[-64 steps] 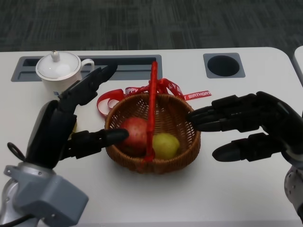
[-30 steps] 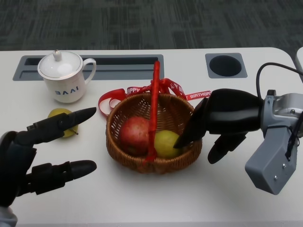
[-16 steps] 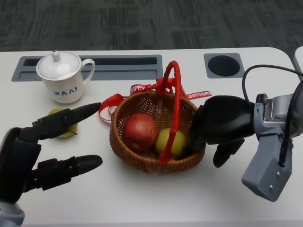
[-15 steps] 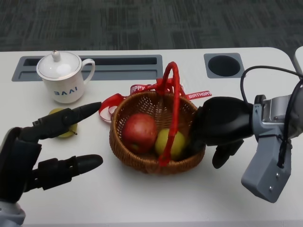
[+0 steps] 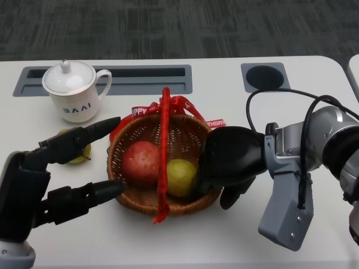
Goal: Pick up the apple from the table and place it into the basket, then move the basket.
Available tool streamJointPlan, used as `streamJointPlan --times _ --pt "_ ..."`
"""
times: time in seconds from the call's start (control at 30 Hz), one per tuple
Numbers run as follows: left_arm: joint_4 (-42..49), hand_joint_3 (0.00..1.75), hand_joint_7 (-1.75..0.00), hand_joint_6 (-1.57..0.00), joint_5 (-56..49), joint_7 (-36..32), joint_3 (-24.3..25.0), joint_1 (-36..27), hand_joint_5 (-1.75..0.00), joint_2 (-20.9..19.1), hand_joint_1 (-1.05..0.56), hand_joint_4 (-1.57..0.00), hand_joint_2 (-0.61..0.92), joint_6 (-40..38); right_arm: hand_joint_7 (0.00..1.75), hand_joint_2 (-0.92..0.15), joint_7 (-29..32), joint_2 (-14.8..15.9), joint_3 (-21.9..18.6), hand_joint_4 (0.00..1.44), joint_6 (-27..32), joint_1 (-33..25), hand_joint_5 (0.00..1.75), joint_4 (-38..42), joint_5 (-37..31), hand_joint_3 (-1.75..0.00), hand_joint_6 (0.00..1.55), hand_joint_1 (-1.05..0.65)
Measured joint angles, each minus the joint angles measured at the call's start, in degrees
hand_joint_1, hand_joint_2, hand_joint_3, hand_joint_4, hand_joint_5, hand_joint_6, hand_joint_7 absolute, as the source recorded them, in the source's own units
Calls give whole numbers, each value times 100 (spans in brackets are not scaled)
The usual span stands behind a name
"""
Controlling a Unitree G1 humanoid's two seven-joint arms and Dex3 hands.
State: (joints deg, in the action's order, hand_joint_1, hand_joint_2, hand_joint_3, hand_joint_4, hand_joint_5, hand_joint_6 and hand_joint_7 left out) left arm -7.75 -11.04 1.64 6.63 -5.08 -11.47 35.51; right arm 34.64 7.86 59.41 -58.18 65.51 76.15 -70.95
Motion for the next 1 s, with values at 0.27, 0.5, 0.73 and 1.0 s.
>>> streamJointPlan --times 0.27,0.5,0.73,1.0 --pt "-19 0 -1 -78 -98 -168 5 -21 -2 112 -50 -87 84 84 1 -92 -1083 -38 -577 109 231 -18 4 183 798 -20 89 -36" --pt "-209 1 -1 -79 -192 -273 47 -191 -2 232 -50 -88 86 170 0 -92 -1918 -34 -925 107 588 -120 2 193 1287 -23 88 -39" --pt "-492 1 -1 -80 -220 -276 72 -524 -1 409 -52 -88 87 202 0 -92 -2700 24 -1256 110 1622 -238 2 258 1611 -21 88 -34" --pt "-699 0 -1 -81 -243 -359 122 -1033 -1 516 -52 -88 86 427 1 -92 -3208 179 -1747 105 3238 -250 1 381 1900 -20 87 -32"
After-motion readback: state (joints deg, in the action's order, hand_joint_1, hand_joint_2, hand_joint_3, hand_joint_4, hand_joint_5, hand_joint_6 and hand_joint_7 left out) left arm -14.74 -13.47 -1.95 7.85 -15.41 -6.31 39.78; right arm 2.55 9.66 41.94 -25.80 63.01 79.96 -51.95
